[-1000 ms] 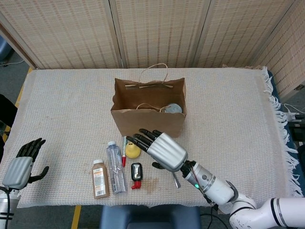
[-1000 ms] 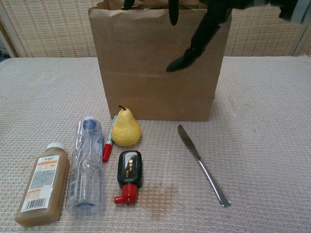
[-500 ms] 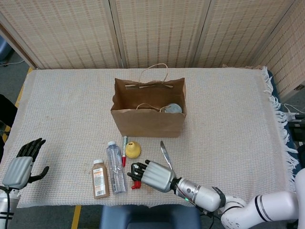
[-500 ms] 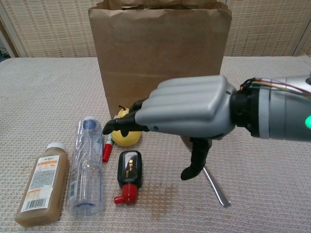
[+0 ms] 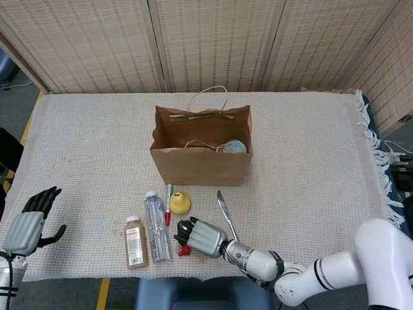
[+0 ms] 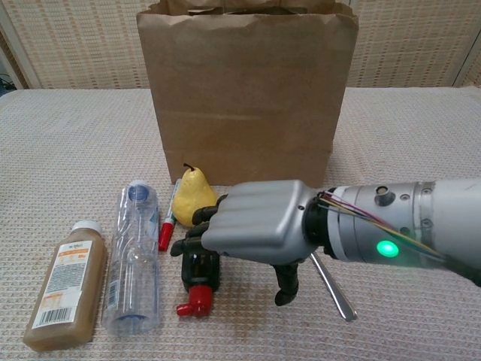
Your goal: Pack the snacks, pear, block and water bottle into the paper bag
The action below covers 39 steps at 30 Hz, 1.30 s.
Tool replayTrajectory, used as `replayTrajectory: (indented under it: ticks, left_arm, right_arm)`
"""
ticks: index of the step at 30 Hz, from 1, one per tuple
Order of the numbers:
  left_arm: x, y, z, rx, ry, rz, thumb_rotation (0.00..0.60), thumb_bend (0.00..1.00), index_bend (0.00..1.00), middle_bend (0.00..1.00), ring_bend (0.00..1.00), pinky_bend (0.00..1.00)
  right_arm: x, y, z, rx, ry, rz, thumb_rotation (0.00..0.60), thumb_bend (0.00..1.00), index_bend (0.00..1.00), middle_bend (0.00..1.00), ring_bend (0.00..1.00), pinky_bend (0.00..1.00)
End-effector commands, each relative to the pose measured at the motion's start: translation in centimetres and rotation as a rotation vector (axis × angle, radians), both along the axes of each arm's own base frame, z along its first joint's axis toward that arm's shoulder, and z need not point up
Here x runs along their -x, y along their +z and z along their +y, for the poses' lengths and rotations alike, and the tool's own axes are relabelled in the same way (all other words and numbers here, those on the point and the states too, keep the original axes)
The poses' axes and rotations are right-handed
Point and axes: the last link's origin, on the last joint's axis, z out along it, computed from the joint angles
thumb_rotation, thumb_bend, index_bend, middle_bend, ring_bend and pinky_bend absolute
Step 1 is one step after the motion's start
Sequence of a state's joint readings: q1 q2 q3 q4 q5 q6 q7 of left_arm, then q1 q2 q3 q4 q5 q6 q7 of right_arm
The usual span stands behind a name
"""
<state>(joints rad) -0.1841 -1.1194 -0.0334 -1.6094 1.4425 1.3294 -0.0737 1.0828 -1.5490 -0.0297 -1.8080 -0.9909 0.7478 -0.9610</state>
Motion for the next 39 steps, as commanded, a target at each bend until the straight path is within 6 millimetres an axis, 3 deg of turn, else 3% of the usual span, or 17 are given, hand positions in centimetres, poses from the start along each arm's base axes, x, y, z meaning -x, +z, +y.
replayTrajectory:
  ticks: [1,14,25,29,31,36,39]
  left_arm:
    - [0.0,0.0,0.0,0.0,0.0,-0.001,0.6,0.34,0.0,0.0,0.0,0.07]
    - [-0.1,0.0,0.0,0.005,-0.002,-0.008,0.6,0.34,0.0,0.0,0.0,0.07]
    - [0.0,0.0,0.0,0.005,-0.001,-0.01,0.6,0.34,0.0,0.0,0.0,0.07]
    - [-0.1,0.0,0.0,0.006,-0.001,-0.009,0.6,0.34,0.0,0.0,0.0,0.07]
    - [-0.1,0.0,0.0,0.007,-0.001,-0.01,0.6,0.34,0.0,0.0,0.0,0.07]
    - [-0.1,0.0,0.0,0.007,0.0,-0.01,0.6,0.34,0.0,0.0,0.0,0.07]
    - [-0.1,0.0,0.0,0.009,0.0,-0.01,0.6,0.35,0.0,0.0,0.0,0.07]
  right_arm:
    - [-0.3,-0.8,-0.3,0.009,0.002,-0.001,0.6,0.0,0.0,0.09,0.0,0.16]
    - [-0.6,-3.4,-1.1,0.029,0.012,-0.01,0.6,0.0,0.01,0.09,0.0,0.14]
    - [-0.7,-5.5,-1.4,0.063,0.019,-0.027,0.6,0.0,0.09,0.09,0.0,0.14]
    - [-0.4,-5.5,-1.3,0.064,0.01,-0.025,0.6,0.03,0.18,0.13,0.07,0.2]
    - [-0.4,-5.5,-1.2,0.061,0.009,-0.033,0.6,0.09,0.26,0.2,0.14,0.27]
    - [-0.3,-5.4,-0.9,0.055,0.017,-0.065,0.6,0.26,0.59,0.45,0.41,0.51]
    - [-0.1,-5.0,-0.8,0.054,0.018,-0.07,0.6,0.31,0.68,0.52,0.48,0.57]
